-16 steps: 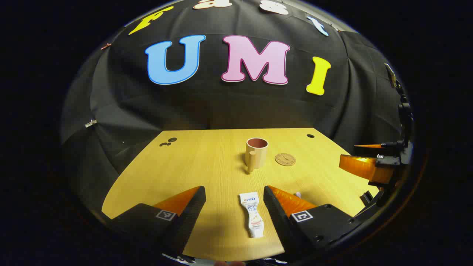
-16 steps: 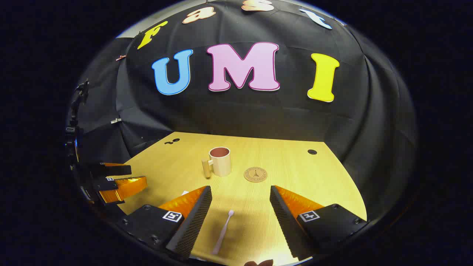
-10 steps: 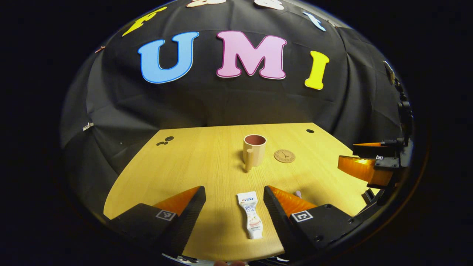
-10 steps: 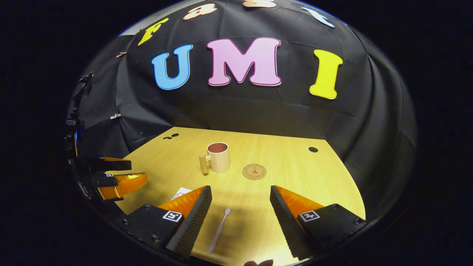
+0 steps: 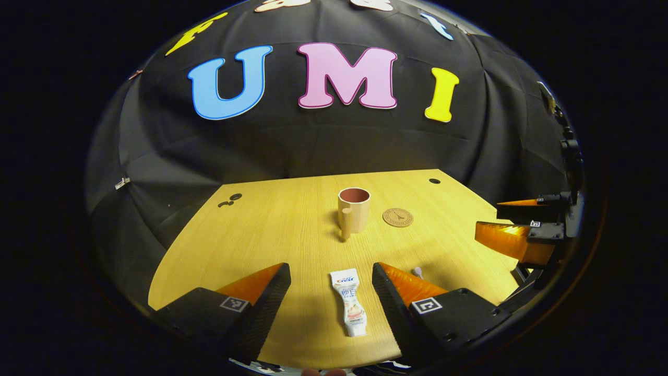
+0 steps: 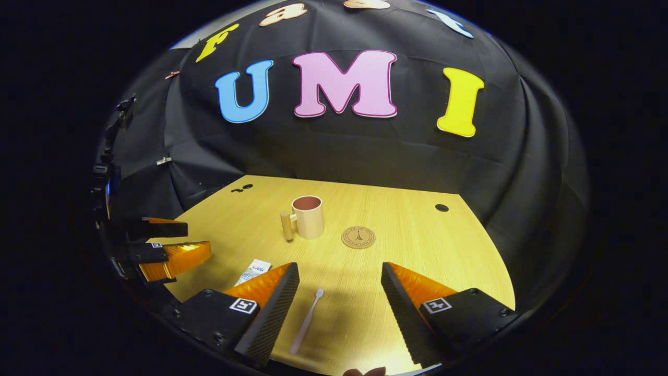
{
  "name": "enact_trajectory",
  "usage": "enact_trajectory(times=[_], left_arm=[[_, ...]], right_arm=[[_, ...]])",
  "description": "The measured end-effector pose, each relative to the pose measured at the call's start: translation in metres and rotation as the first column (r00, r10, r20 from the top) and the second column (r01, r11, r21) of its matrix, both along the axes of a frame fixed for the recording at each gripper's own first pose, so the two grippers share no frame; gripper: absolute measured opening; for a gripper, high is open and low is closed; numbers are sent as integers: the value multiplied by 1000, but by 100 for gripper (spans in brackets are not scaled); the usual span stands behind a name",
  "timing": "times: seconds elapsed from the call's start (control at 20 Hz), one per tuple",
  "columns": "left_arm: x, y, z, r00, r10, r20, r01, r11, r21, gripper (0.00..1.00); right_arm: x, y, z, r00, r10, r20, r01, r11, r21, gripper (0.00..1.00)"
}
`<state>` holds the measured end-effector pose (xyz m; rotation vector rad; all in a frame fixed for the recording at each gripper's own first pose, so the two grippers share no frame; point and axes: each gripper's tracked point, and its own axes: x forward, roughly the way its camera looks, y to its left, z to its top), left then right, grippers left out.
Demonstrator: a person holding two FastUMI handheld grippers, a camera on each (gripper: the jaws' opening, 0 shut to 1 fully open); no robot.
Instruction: Put the toothbrush and toothpaste on the desktop into the cup, then pick up the cup and place it on the coaster on the desktop.
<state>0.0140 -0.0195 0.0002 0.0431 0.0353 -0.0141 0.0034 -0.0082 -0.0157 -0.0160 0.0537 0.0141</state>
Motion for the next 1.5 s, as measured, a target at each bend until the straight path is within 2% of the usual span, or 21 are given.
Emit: enact_trajectory(times=[0.15,0.35,0.55,0.75,0.85,0.9,1.15,1.3,1.35,1.45,1.5], left_arm=[[5,-5,-7,1000,4,-21,-5,1000,-13,98],[29,-6,-38,994,32,-105,-34,999,-18,98],[57,-9,-75,970,38,-239,-49,998,-42,97],[77,-11,-98,944,29,-329,-56,996,-72,95],[85,-10,-104,931,38,-363,-69,995,-74,90],[91,-12,-109,922,36,-386,-65,996,-62,80],[100,-18,-128,883,32,-468,-63,997,-51,73],[102,-18,-140,857,46,-513,-89,994,-60,64],[105,-19,-137,862,44,-505,-87,994,-62,61],[104,-21,-137,858,38,-513,-75,996,-52,48],[105,-23,-138,854,35,-519,-69,997,-46,48]], right_arm=[[6,2,-18,999,-2,-48,2,1000,7,98],[13,9,-44,993,6,-116,-4,1000,11,98],[20,18,-59,988,18,-157,-16,1000,11,98],[22,20,-65,983,22,-183,-17,999,30,98],[23,17,-65,982,21,-185,-14,999,37,98],[23,15,-66,982,19,-188,-12,999,42,98],[28,5,-70,979,9,-206,6,997,71,97],[28,4,-70,979,6,-206,9,997,75,98],[28,4,-71,978,6,-208,9,997,74,98],[27,5,-74,976,9,-216,6,997,72,98],[27,6,-76,975,11,-223,5,997,73,98]])
